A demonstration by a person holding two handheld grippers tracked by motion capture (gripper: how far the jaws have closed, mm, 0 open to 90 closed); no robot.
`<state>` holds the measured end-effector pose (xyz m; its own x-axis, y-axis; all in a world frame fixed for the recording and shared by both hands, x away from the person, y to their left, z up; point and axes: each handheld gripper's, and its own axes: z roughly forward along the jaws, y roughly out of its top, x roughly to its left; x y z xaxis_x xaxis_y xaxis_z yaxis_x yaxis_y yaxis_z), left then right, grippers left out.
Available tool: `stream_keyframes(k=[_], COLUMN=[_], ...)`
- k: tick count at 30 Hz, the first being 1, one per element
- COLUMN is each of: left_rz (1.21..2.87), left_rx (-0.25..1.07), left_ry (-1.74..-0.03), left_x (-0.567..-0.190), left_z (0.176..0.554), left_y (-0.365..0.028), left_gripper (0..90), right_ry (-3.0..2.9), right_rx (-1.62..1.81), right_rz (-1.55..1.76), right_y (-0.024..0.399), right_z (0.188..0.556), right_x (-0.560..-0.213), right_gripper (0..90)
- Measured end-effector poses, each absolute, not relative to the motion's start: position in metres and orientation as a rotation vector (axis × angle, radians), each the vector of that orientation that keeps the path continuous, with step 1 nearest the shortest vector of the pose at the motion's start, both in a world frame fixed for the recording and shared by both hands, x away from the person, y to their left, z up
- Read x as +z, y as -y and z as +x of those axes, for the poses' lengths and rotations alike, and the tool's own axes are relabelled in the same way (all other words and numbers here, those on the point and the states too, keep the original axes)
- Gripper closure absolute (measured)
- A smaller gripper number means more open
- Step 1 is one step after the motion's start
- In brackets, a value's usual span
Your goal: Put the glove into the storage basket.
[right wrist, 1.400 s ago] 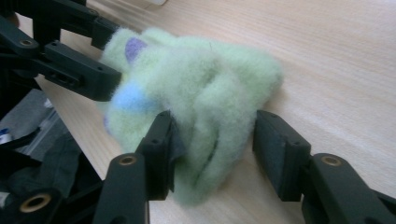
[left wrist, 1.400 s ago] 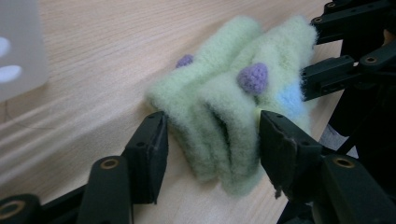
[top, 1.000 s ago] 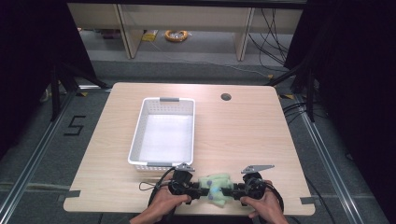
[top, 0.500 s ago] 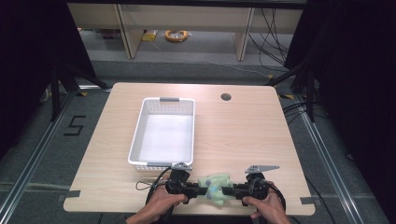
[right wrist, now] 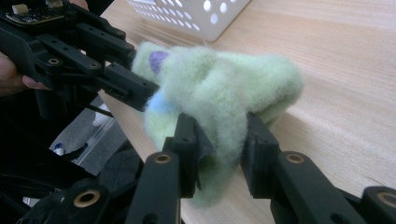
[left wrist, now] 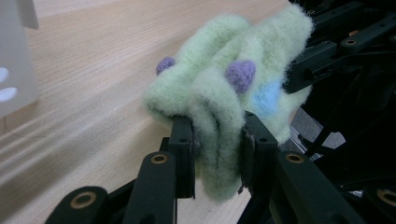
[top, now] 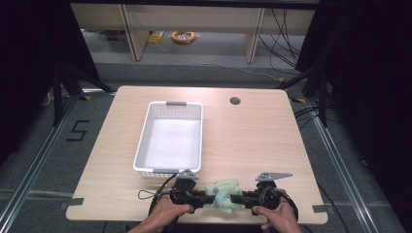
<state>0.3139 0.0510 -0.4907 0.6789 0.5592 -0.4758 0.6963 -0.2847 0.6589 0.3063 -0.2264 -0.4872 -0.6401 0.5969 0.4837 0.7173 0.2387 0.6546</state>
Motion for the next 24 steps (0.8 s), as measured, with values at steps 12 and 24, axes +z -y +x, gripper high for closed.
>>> stream_keyframes(k=[12,24], left_rz=[1.945,1.938], left_rx=[-0.161,-0.122], left_ry=[-0.952,-0.957], left_x=[-0.479,-0.459], left_z=[0.304,0.304], left_y=[-0.062,-0.078], left_gripper=[69.5,69.1], right_ry=[2.391,2.416], right_rx=[-1.378,-1.409], right_rz=[-1.225,-1.169], right_y=[0.217,0.202], right_z=[0.299,0.305], right_x=[-0.471,-0.453], right_gripper=[70.7,70.6])
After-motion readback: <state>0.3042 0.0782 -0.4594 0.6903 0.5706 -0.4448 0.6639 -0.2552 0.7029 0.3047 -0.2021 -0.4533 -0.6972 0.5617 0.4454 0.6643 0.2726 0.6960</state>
